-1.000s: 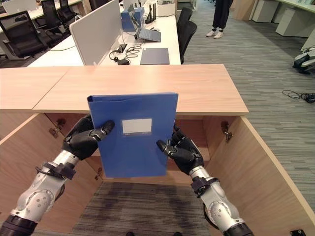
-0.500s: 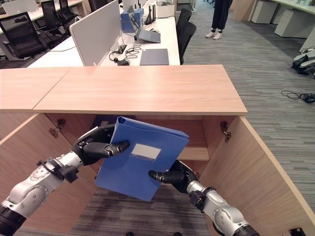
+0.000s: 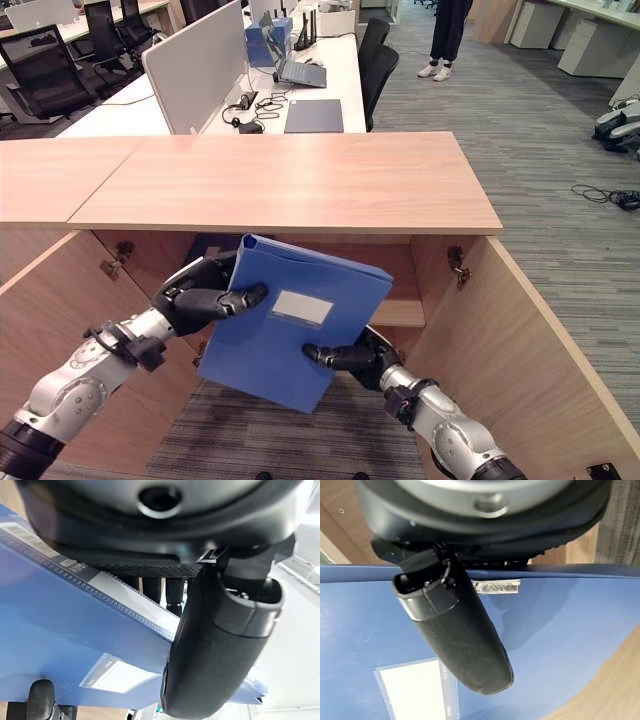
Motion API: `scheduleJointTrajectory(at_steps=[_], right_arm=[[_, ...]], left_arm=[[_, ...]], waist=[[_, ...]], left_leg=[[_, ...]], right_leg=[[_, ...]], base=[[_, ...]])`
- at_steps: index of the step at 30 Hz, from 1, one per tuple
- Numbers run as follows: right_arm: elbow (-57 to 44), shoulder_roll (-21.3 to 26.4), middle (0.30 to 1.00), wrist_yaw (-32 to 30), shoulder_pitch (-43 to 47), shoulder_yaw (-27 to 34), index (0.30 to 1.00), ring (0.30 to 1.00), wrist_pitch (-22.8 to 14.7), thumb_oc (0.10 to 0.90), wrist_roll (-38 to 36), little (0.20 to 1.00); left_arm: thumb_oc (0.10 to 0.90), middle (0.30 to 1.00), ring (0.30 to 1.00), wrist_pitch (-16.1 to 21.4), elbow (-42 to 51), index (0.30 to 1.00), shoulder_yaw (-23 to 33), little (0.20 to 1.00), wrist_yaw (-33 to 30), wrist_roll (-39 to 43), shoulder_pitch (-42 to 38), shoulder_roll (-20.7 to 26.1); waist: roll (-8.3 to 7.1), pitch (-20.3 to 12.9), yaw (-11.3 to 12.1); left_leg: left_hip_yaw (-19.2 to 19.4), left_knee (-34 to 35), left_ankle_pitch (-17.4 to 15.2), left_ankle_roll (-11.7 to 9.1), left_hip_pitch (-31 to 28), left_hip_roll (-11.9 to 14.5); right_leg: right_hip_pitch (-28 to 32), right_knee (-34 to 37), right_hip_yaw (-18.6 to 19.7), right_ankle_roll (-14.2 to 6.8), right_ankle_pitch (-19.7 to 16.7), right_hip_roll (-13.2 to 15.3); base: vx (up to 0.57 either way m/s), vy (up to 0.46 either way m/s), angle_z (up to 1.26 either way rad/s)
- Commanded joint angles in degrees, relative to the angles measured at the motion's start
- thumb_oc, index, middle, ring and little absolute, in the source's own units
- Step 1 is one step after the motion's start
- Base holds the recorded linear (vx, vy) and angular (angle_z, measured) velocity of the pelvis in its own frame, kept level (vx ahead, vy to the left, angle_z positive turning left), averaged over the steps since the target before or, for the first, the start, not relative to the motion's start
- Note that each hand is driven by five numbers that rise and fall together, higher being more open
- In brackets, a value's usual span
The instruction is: Put the empty folder in the office cabinet
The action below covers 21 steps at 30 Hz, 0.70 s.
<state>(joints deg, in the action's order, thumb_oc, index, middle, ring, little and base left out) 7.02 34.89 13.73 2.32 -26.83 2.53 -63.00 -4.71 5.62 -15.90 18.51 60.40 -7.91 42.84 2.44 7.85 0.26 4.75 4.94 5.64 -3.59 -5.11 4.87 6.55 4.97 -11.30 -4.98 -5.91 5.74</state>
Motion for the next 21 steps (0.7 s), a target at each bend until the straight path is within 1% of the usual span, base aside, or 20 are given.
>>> scheduleJointTrajectory(at_steps=[1, 8, 21], right_arm=[[-12.7, -15.5, 0.3, 9.8, 16.2, -5.5, 0.3, 0.3, -6.6, 0.4, -2.1, 0.3], [-13.2, -16.1, 0.3, 9.6, 16.1, -5.1, 0.3, 0.3, -6.7, 0.4, -2.2, 0.3], [-14.0, -15.7, 0.3, 10.0, 15.8, -4.7, 0.3, 0.3, -6.7, 0.4, -2.4, 0.3]], left_arm=[[0.4, 0.3, 0.3, 3.4, 12.0, 0.3, -6.7, 0.3, 8.0, 7.3, -9.1, -11.0], [0.4, 0.3, 0.3, 4.1, 11.7, 0.3, -5.0, 0.3, 7.1, 7.5, -7.9, -13.3], [0.4, 0.3, 0.3, 5.0, 11.1, 0.3, -3.5, 0.3, 7.0, 7.1, -6.7, -14.9]], waist=[[-2.06, -2.1, 0.0], [-2.19, -2.1, 0.1], [-2.26, -2.1, 0.0]], left_leg=[[2.5, 0.1, -7.8, -0.7, -5.0, -1.9], [2.7, 0.1, -7.9, -0.7, -5.0, -1.9], [2.4, 0.1, -8.0, -0.8, -5.0, -1.9]], right_leg=[[1.1, -3.5, 6.2, -3.0, 9.1, 1.2], [1.3, -3.1, 6.3, -3.0, 9.0, 1.2], [1.6, -3.0, 6.2, -3.0, 9.1, 1.3]], base=[[0.0, 0.0, 0.0], [0.0, 0.003, -0.03], [0.0, 0.0, 0.0]])
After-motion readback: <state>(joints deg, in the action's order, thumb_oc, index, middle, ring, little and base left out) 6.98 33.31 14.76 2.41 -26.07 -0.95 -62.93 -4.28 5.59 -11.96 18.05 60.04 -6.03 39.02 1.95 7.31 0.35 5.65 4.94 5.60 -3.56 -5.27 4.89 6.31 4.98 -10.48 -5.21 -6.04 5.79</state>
